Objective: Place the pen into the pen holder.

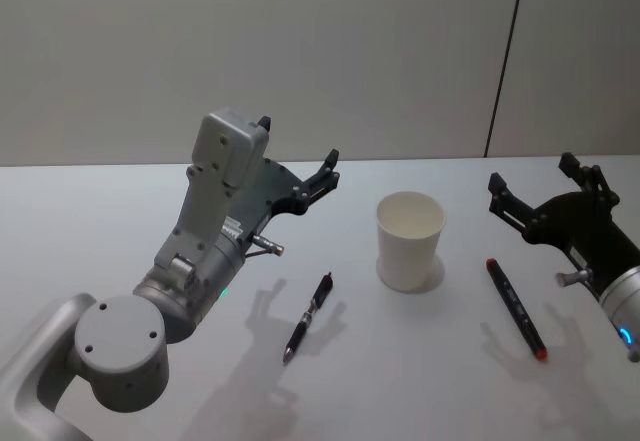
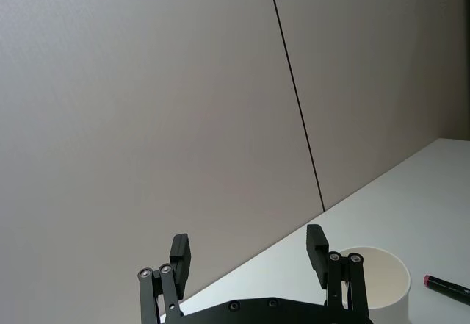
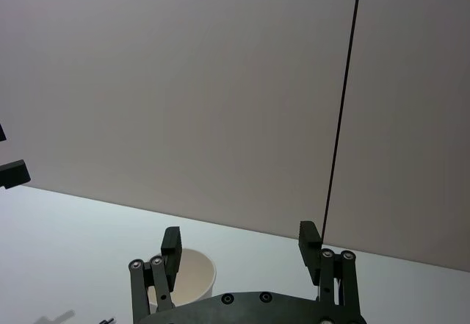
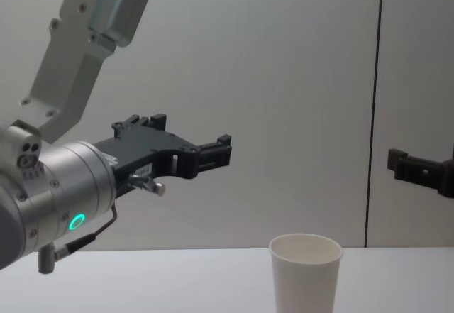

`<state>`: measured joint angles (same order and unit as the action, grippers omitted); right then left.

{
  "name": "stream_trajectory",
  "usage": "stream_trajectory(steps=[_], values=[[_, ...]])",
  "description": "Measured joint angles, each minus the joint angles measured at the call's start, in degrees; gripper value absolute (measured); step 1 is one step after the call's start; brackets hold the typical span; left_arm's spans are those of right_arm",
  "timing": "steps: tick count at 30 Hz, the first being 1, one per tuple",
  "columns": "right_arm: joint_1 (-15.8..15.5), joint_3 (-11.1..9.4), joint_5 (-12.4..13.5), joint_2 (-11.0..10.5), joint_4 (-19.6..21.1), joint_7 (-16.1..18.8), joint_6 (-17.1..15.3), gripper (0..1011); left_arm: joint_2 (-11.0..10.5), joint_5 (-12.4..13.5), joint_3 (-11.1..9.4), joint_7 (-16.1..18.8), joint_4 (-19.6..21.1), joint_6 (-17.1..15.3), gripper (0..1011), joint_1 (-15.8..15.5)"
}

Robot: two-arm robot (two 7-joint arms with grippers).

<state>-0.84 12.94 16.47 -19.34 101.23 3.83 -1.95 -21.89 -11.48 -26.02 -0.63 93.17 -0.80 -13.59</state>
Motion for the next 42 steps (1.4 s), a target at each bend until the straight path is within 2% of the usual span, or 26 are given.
stream_trajectory(steps=[29, 35, 42], values=[[-0.2, 0.3, -0.3, 0.4, 0.3, -0.6, -0.5, 1002, 0.0, 0.0, 0.0, 0.0, 0.0, 0.0, 1008, 0.0], [-0.9, 1.2, -1.3, 1.5, 1.6, -2.9, -3.0, 1001, 0.0, 0.0, 0.0, 0.0, 0.0, 0.0, 1008, 0.0], [-1.8, 2.9, -3.0, 3.5, 3.3, -6.5, -7.9, 1001, 0.0, 0.0, 0.0, 0.0, 0.0, 0.0, 1008, 0.0]])
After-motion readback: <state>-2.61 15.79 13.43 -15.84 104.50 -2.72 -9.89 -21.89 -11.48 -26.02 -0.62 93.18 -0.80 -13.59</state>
